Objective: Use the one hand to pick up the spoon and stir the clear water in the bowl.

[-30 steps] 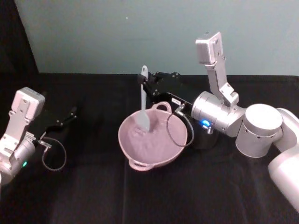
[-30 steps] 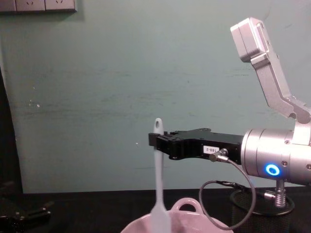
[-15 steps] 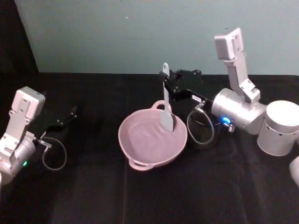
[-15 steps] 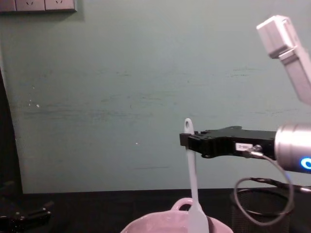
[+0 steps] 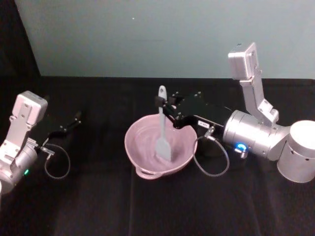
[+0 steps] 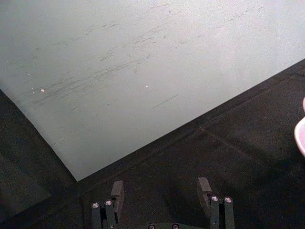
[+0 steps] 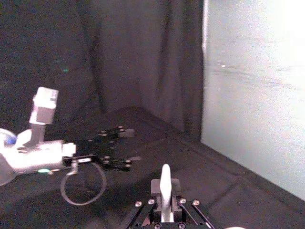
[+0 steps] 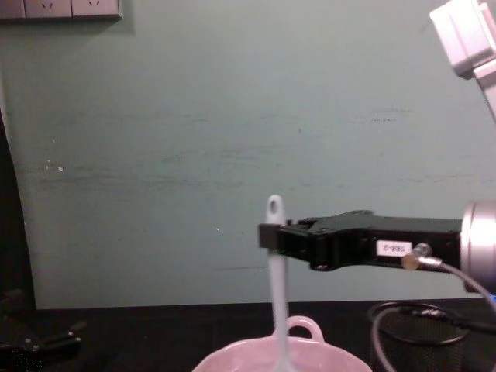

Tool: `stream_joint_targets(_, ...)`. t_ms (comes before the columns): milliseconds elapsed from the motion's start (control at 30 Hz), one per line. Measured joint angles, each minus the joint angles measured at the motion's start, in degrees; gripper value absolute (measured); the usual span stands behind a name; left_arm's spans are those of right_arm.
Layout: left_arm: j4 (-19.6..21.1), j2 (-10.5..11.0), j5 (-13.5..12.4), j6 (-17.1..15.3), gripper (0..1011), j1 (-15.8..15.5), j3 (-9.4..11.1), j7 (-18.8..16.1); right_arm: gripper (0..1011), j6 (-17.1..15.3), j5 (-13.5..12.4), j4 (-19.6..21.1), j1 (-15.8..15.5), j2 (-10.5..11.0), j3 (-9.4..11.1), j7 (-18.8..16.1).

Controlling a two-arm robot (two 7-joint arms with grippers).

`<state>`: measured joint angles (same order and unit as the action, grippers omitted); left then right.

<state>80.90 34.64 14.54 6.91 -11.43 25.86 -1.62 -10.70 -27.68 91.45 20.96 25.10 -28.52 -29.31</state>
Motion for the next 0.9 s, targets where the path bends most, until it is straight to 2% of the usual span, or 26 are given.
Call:
stream_joint_targets(233,0.0,0.0,0.0,0.0,1011,0.0,0.0,0.0,126,0.1,-0.9,-1.4,1.1,-1.6,-2.2,-0.5)
stream_joint_targets(433,0.0,0.0,0.0,0.0,1011,0.0,0.0,0.0,126,2.3,-1.5,-6.5,3.7,-4.7,-3.2,-0.4)
stream_joint_targets(667,0.0,0.0,0.0,0.0,1011,0.0,0.0,0.0,126,5.5,-0.7,-12.9,6.5,-7.8,-2.9,1.5)
stream_joint_targets(900,0.0,0.0,0.0,0.0,1011,0.0,0.0,0.0,126,7.3,2.0,-15.1,7.4,-8.6,-1.4,4.5)
